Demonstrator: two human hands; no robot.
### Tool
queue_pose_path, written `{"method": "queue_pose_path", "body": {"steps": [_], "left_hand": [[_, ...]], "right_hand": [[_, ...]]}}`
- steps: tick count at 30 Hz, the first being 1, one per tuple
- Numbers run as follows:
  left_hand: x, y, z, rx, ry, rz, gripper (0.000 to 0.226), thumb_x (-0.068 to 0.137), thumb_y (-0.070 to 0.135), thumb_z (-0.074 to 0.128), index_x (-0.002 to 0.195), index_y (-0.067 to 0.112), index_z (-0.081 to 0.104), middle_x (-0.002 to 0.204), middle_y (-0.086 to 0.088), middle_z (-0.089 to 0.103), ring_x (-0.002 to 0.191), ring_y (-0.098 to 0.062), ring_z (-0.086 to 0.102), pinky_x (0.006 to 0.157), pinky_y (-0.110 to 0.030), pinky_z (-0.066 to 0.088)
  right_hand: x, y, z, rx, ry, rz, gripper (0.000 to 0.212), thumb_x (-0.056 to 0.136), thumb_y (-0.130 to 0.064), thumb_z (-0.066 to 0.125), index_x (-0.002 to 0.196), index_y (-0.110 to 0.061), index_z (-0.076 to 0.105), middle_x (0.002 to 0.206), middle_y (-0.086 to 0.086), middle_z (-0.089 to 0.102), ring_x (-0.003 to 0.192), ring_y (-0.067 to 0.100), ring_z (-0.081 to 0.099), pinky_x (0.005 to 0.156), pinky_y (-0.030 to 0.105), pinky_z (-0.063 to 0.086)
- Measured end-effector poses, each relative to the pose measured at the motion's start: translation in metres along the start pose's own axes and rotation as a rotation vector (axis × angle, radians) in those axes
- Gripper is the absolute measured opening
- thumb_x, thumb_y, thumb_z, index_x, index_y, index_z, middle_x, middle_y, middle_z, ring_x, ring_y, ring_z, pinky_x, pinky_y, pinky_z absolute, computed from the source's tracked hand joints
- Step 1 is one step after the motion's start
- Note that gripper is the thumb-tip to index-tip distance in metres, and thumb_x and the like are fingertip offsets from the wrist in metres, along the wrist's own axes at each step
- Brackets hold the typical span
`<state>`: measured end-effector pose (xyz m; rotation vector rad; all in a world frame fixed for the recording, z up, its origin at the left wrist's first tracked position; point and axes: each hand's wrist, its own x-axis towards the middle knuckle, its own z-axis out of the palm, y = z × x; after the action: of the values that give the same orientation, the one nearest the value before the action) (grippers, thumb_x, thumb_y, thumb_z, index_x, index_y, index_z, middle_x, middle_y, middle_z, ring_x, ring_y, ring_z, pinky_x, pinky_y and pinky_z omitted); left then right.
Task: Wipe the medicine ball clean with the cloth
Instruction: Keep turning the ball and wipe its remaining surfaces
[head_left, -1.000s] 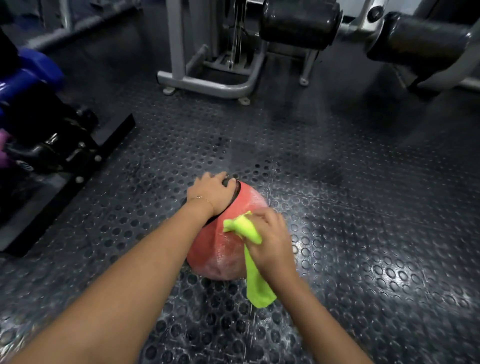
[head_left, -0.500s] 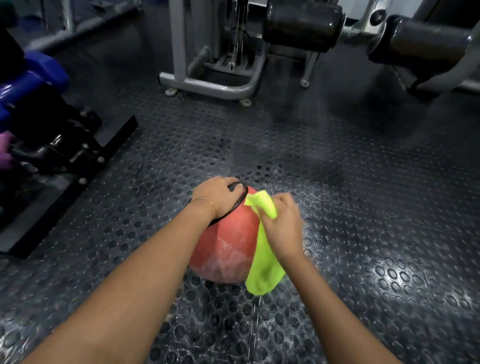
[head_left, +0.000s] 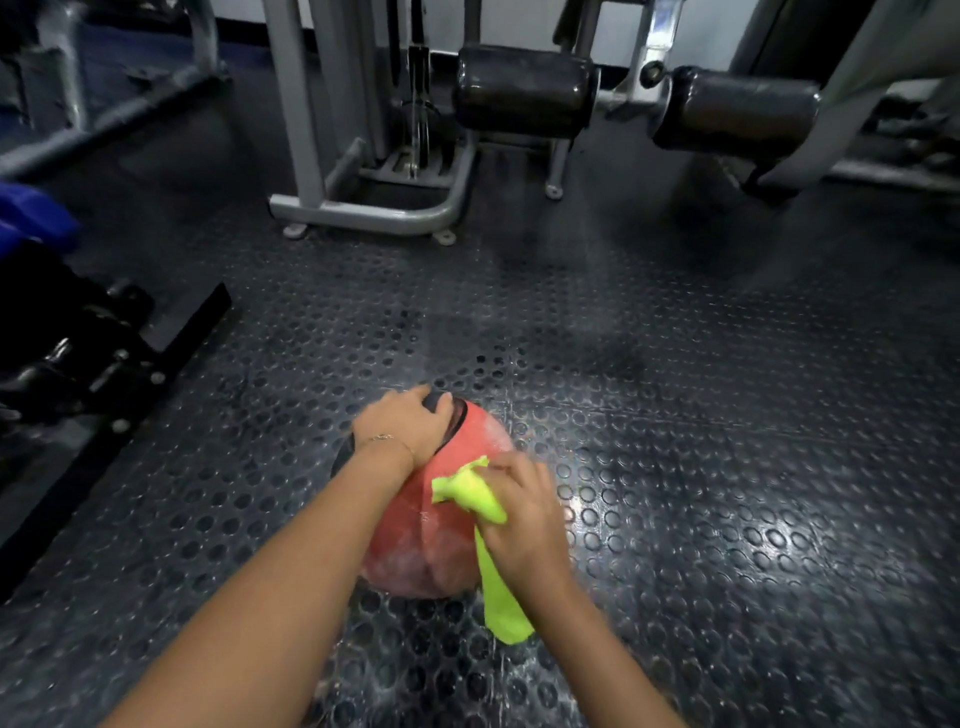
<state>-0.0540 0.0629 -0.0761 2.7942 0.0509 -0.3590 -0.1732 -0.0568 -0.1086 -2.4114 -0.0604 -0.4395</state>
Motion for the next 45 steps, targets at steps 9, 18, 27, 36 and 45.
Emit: {"method": "queue_pose_path", "body": {"steps": [9, 18, 27, 36, 45], "left_hand": [[0.005, -0.01, -0.01, -0.054, -0.105, 0.018, 0.052, 0.09, 0.056, 0.029, 0.135, 0.037, 0.045, 0.143, -0.007, 0.047, 0.129, -0.033, 0.044, 0.103, -0.04, 0.038], [-0.009, 0.006, -0.002, 0.046, -0.008, -0.006, 0.045, 0.092, 0.038, 0.026, 0.133, 0.036, 0.045, 0.139, -0.011, 0.044, 0.126, -0.035, 0.041, 0.102, -0.052, 0.032], [0.0, 0.011, -0.002, 0.045, -0.019, 0.136, 0.044, 0.09, 0.04, 0.032, 0.131, 0.041, 0.049, 0.14, -0.004, 0.048, 0.126, -0.029, 0.045, 0.104, -0.044, 0.038], [0.009, 0.009, -0.011, 0.007, -0.023, 0.144, 0.037, 0.091, 0.038, 0.039, 0.124, 0.041, 0.057, 0.13, -0.003, 0.06, 0.116, -0.028, 0.055, 0.088, -0.032, 0.045], [0.009, 0.016, -0.008, 0.012, 0.003, 0.102, 0.039, 0.091, 0.042, 0.037, 0.124, 0.042, 0.056, 0.129, -0.003, 0.06, 0.117, -0.028, 0.054, 0.092, -0.036, 0.044]], "right_hand": [[-0.002, -0.007, 0.006, 0.03, -0.016, -0.065, 0.044, 0.063, 0.001, 0.068, 0.102, -0.019, 0.065, 0.107, -0.008, 0.051, 0.097, 0.016, 0.044, 0.08, 0.012, 0.029], [0.045, 0.023, -0.004, 0.269, 0.0, 0.287, 0.018, 0.08, -0.02, 0.068, 0.093, -0.008, 0.069, 0.091, -0.004, 0.054, 0.093, 0.023, 0.057, 0.072, 0.019, 0.033], [0.037, 0.042, 0.003, 0.282, 0.071, 0.336, 0.013, 0.081, -0.023, 0.067, 0.081, -0.01, 0.066, 0.078, -0.004, 0.055, 0.077, 0.015, 0.05, 0.063, 0.015, 0.033], [0.034, 0.025, -0.002, 0.42, 0.067, 0.297, 0.019, 0.073, -0.028, 0.069, 0.082, -0.012, 0.07, 0.075, -0.014, 0.053, 0.074, 0.001, 0.049, 0.066, 0.01, 0.035], [0.032, 0.018, -0.013, 0.344, 0.016, 0.32, 0.023, 0.073, -0.03, 0.066, 0.082, -0.01, 0.068, 0.08, 0.005, 0.063, 0.078, 0.019, 0.054, 0.071, 0.031, 0.039]]}}
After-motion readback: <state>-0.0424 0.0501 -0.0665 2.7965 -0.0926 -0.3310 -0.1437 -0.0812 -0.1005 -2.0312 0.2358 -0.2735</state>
